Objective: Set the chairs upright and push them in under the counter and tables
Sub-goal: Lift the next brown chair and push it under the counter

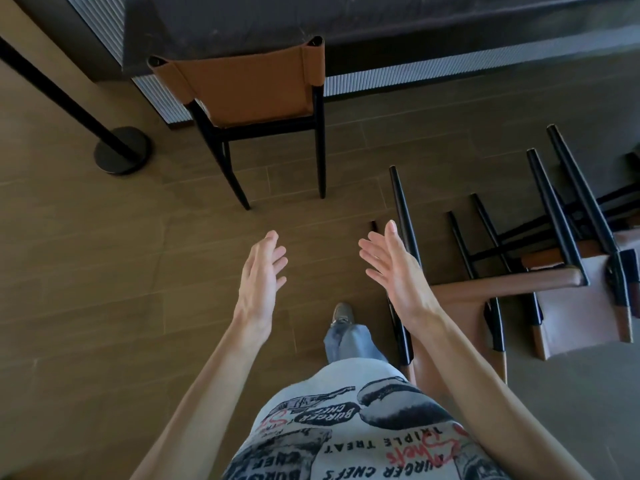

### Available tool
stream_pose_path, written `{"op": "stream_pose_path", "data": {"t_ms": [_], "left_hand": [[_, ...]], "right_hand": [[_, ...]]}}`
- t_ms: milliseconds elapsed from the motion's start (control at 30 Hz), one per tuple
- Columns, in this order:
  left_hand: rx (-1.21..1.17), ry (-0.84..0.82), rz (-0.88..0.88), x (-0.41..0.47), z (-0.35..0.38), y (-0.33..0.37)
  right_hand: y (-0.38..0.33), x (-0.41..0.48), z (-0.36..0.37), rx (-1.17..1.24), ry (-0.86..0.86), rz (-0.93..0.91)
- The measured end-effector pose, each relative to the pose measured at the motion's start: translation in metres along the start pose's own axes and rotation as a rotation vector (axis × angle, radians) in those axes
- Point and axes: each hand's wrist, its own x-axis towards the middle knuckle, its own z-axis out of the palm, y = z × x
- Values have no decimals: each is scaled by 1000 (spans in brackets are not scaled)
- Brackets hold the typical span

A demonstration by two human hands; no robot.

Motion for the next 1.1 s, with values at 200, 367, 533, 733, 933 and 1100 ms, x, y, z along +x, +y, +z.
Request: {"op": "stream_pose_path", "data": {"t_ms": [200,367,533,733,933,1100], "left_hand": [[-1,-16,27,-64,-35,-45],[-24,-28,22,-115,-53,-78],[-41,-33,30,-153,-49,-106],[-45,-38,49,-197,-19,-129],[-38,-5,78,-242,36,-157],[-45,12,60,-284,101,-186]], "right_hand": [[38,-71,24,-31,-12,-37],[66,-130,34,-54,-4,-50],[85,-171,21,-56,14,-48],[104,-206,-20,-51,15,-73],[125,-236,-85,-67,-26,-80],[139,-270,-156,-71,-43,-65]]}}
